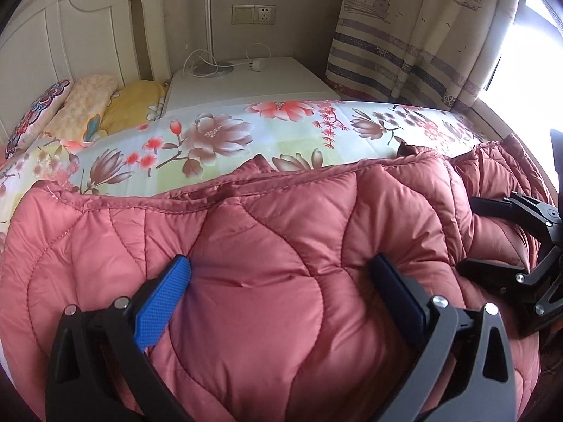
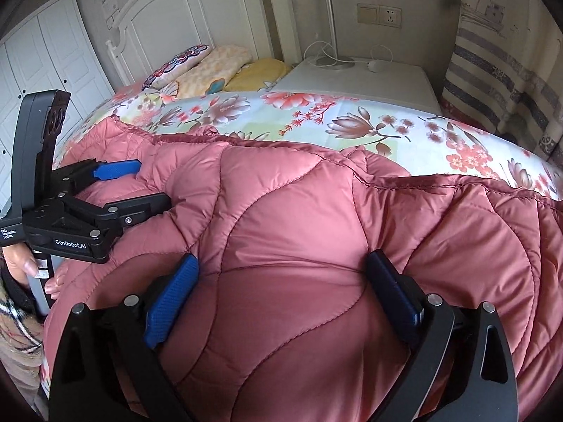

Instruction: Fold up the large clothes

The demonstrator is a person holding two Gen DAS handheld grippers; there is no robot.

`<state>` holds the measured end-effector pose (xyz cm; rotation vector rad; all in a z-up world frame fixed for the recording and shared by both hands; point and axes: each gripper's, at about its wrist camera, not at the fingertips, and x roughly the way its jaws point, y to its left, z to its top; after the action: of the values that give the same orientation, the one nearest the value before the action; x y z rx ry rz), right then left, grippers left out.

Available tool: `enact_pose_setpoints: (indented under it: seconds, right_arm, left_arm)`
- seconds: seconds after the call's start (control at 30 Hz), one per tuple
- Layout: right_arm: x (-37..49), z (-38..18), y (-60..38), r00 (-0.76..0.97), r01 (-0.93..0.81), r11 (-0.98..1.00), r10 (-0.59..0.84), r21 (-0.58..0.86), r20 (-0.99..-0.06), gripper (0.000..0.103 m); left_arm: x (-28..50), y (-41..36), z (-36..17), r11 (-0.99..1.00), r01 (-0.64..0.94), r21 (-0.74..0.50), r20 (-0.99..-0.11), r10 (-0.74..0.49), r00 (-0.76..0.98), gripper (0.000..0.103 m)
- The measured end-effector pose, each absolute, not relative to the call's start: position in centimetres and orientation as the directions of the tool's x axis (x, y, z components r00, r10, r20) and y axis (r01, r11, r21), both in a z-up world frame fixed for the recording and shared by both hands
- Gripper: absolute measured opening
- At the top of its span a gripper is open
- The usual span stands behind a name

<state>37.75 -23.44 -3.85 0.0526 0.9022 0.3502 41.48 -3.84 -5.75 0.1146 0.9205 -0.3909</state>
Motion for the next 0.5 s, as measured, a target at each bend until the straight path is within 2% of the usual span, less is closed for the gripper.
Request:
enact_pose_setpoints:
  seconds: [0.17,0.23,0.3,0.4,0.5]
  right_arm:
    - [37.6,-3.4,-23.3,0.567,-0.263,0.95,0.294,0.169,-0.769,0.093]
    - [36.5,-2.2,-23.4,0.585,-0.2,0.971,0.226,0.132,-0.779,0.093]
    - [33.8,-0.2,-23.2,0.631,-0.172,0.973,0.228,0.153,-0.742,0.093]
    - [28.3,2.3,-22.1,0.692,-0.238,0.954,0.298,0.182,-0.657,0.093]
    - [24.6,2.2,-20.0,0.7,-0.275,0.954,0.286,0.122,-0.654,0.093]
  left_arm:
    - [41.5,-4.1,-5.6,0.927,0.371,-0.047,-0.796,-0.259,0.547,0.101]
    - [41.5,-4.1,-5.6,0.931,0.364,-0.031,-0.798,-0.242,0.552,0.101]
    - [41.5,-4.2,-5.6,0.935,0.354,-0.015,-0.798,-0.225,0.56,0.101]
    - [41.6,-4.2,-5.6,0.936,0.351,-0.011,-0.799,-0.219,0.56,0.101]
    - [41.6,-4.2,-5.7,0.937,0.349,-0.009,-0.798,-0.217,0.562,0.101]
